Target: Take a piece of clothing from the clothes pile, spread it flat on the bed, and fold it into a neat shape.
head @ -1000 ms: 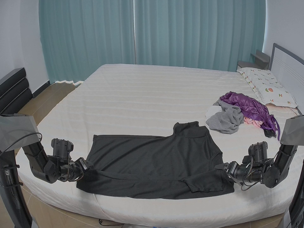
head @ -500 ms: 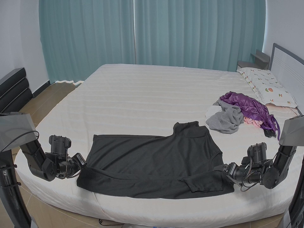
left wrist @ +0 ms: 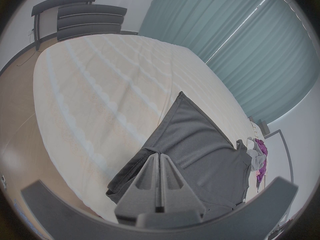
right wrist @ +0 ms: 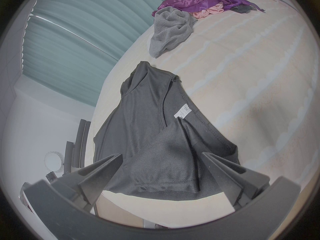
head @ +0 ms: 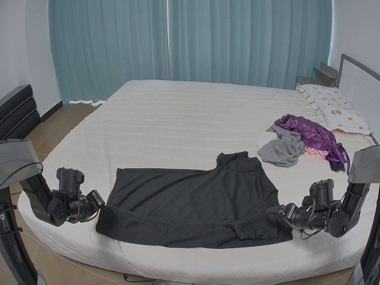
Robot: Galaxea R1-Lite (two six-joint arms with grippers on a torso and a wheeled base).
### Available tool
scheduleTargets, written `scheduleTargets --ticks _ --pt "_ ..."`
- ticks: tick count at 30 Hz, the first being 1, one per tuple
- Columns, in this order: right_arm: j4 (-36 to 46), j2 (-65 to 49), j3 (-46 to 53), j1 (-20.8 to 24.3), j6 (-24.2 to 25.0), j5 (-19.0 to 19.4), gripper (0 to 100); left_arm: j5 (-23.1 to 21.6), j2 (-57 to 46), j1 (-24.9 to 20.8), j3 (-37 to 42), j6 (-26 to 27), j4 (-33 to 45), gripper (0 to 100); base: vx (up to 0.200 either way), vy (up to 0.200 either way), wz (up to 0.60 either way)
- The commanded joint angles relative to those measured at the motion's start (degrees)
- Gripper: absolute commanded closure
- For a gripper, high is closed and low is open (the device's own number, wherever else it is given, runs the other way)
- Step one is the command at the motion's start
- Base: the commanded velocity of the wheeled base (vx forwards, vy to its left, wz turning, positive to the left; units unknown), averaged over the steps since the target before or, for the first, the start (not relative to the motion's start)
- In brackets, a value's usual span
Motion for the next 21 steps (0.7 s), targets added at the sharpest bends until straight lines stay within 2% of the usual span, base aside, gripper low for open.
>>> scheduleTargets --ticks 1,5,6,15,21 --pt "-0.1 0.3 0.1 0.0 0.1 0.0 0 -0.3 1.2 0.4 -0.3 -0.1 0.0 100 0.000 0.000 0.00" --pt "-0.1 0.5 0.0 -0.1 0.0 0.0 0 -4.1 2.2 1.3 -0.6 -0.2 0.0 100 0.000 0.000 0.00" --pt "-0.1 0.5 0.0 -0.1 0.1 0.0 0 -4.7 2.2 1.4 -0.6 -0.2 0.0 0 0.000 0.000 0.00" --pt "-0.1 0.5 0.1 -0.1 0.2 0.1 0 -10.6 3.1 1.4 -0.5 0.0 -1.0 0 0.000 0.000 0.00" --pt "-0.1 0.4 0.1 0.0 0.2 0.1 0 -10.6 5.6 1.4 -2.9 0.5 -1.7 0 0.000 0.000 0.00"
